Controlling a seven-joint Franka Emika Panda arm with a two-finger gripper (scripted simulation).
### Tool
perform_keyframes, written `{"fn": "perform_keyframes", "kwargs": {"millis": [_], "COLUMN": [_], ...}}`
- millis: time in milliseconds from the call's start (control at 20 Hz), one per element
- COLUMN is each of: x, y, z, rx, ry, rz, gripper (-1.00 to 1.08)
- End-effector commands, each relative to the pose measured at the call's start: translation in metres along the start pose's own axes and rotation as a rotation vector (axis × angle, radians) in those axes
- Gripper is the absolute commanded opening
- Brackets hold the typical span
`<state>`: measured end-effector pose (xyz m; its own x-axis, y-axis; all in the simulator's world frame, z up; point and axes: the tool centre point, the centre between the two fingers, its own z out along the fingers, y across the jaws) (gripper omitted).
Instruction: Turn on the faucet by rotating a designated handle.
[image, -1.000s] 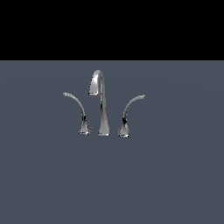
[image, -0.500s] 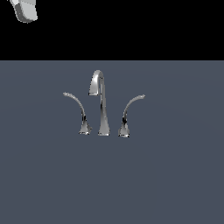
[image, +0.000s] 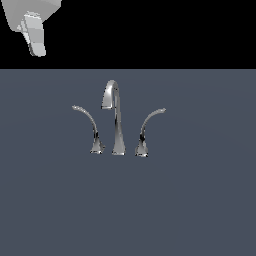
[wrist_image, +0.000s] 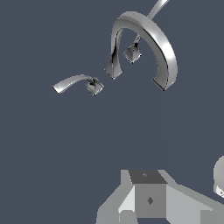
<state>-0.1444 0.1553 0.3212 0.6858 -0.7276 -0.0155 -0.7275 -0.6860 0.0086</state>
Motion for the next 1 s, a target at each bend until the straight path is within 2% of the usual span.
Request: {"fn": "perform_keyframes", "kwargs": {"millis": [0, 950], "x": [0.003, 0.042], "y": [-0.011, -0.078], "z": [0.009, 0.067], "rx": [0.003, 0.012], "ry": [-0.001, 0.000], "rz": [0.050, 0.393], "gripper": [-1.00, -1.00]}}
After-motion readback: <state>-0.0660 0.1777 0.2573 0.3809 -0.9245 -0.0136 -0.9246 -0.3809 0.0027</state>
